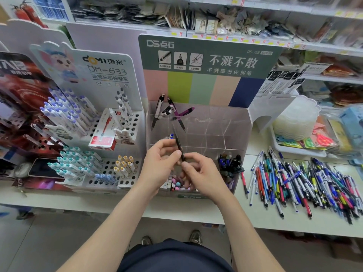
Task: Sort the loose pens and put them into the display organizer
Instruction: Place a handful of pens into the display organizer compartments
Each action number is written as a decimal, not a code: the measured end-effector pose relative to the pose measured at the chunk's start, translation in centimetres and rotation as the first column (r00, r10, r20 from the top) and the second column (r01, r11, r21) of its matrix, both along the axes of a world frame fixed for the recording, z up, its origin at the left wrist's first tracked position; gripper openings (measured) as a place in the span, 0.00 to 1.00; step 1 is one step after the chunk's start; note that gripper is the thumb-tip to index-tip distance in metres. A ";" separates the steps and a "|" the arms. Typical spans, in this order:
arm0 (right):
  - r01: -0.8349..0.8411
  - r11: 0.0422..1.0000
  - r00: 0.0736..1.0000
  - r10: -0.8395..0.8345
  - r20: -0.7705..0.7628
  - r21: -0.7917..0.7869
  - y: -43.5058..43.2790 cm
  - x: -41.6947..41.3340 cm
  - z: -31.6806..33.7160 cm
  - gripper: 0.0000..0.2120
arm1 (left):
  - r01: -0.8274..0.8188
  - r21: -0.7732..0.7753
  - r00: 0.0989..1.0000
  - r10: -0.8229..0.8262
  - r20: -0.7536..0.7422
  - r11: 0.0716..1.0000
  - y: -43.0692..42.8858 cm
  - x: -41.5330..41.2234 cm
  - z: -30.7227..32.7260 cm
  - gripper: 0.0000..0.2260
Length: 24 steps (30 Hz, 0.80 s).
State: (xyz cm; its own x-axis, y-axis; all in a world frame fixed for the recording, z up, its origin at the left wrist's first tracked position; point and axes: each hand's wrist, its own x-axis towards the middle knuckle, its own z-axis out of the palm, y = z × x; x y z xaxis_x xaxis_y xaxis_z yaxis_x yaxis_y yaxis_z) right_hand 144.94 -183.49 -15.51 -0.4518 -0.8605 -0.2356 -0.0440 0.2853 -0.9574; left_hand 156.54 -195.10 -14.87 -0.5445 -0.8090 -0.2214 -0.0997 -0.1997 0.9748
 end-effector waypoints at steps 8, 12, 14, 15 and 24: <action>0.469 0.882 0.842 -0.462 -0.280 -0.047 -0.2 -0.4 -0.3 0.11 | 0.133 -0.406 0.950 0.001 0.313 0.904 -1.1 1.2 -0.6 0.25; 0.612 0.790 0.749 -0.567 -0.344 0.031 0.4 -0.9 -0.1 0.12 | 0.210 -0.378 0.936 -0.073 0.345 0.902 -1.3 1.2 -0.5 0.24; 0.675 0.737 0.695 -0.635 -0.338 0.003 0.8 -1.0 -0.2 0.11 | 0.199 -0.397 0.941 -0.060 0.334 0.896 -0.9 1.2 -0.5 0.23; 0.704 0.709 0.661 -0.673 -0.333 -0.035 0.9 -0.9 -0.1 0.11 | 0.193 -0.415 0.943 -0.051 0.330 0.889 -0.8 1.1 -0.5 0.22; 0.621 0.784 0.759 -0.603 -0.245 -0.006 1.1 0.1 -0.6 0.26 | 0.381 -0.420 0.902 -0.231 0.366 0.824 0.8 0.6 -1.4 0.11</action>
